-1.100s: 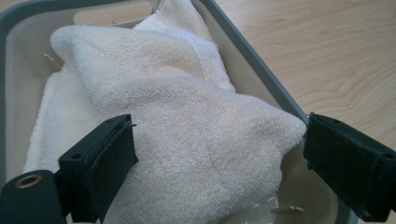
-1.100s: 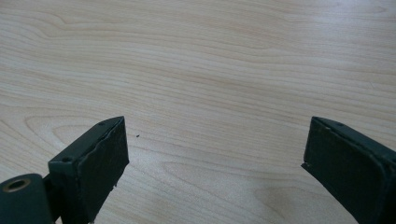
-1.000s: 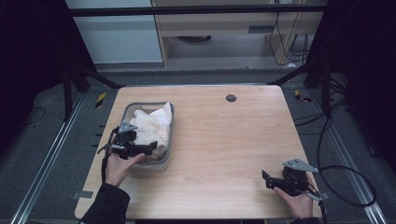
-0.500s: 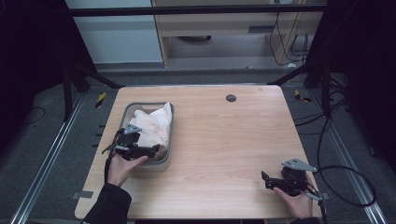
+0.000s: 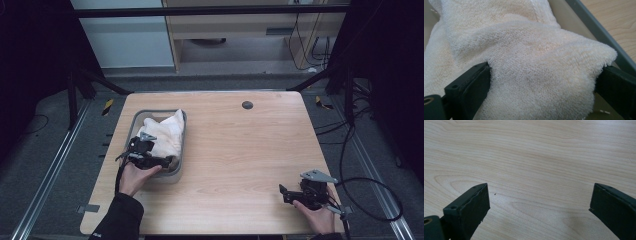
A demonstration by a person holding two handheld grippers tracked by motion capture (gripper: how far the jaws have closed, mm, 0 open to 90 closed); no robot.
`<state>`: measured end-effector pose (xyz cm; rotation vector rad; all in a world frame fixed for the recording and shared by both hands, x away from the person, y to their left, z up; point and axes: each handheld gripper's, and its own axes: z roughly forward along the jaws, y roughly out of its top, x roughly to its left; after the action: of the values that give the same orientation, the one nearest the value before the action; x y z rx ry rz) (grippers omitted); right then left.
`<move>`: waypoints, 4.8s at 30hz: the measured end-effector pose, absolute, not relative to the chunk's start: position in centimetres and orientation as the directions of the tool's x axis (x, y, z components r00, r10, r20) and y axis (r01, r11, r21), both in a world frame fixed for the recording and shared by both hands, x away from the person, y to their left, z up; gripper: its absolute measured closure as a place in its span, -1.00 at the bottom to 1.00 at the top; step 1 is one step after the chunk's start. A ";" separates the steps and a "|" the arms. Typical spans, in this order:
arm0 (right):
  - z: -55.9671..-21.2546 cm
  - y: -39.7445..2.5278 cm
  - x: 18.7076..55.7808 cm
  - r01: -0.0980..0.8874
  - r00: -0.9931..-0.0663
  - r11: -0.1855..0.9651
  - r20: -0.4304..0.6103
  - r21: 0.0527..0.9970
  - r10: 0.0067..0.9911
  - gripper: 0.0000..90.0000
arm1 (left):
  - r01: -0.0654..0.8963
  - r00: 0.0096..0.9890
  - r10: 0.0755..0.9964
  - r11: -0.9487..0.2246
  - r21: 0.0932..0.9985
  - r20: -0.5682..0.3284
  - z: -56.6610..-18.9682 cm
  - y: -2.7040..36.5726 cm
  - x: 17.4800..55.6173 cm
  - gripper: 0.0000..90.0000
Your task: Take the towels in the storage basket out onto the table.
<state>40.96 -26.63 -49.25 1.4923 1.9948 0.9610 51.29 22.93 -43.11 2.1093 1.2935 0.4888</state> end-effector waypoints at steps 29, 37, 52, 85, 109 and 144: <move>-49.3 -26.6 41.0 0.631 -0.310 0.166 0.051 0.758 0.949 -0.94 | 0.718 0.402 0.915 -0.316 0.620 0.000 -43.9 23.7 51.9 0.22; -49.2 -26.6 41.0 0.635 -0.311 0.160 0.061 0.755 0.949 -0.94 | 0.710 0.397 0.918 -0.292 0.641 -0.021 -43.3 24.0 51.4 0.34; -49.2 -26.7 41.0 0.633 -0.307 0.157 0.059 0.758 0.950 -0.94 | 0.604 0.389 0.919 -0.198 0.772 -0.068 -38.7 25.2 49.0 0.36; -49.0 -26.7 40.9 0.627 -0.301 0.149 0.062 0.764 0.952 -0.93 | 0.451 0.403 0.912 -0.127 0.884 -0.075 -31.3 27.0 46.0 0.37; -49.0 -26.8 41.0 0.620 -0.299 0.154 0.050 0.770 0.953 -0.92 | 0.391 0.470 0.881 -0.148 0.908 -0.059 -27.2 25.4 44.8 0.36; -48.9 -27.0 40.9 0.605 -0.297 0.154 0.041 0.781 0.954 -0.91 | 0.334 0.587 0.809 -0.201 0.921 -0.036 -24.0 19.8 44.3 0.36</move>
<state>40.94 -26.96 -48.89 1.4799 1.9686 0.9846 44.30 19.79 -23.99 1.7837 0.9369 0.5752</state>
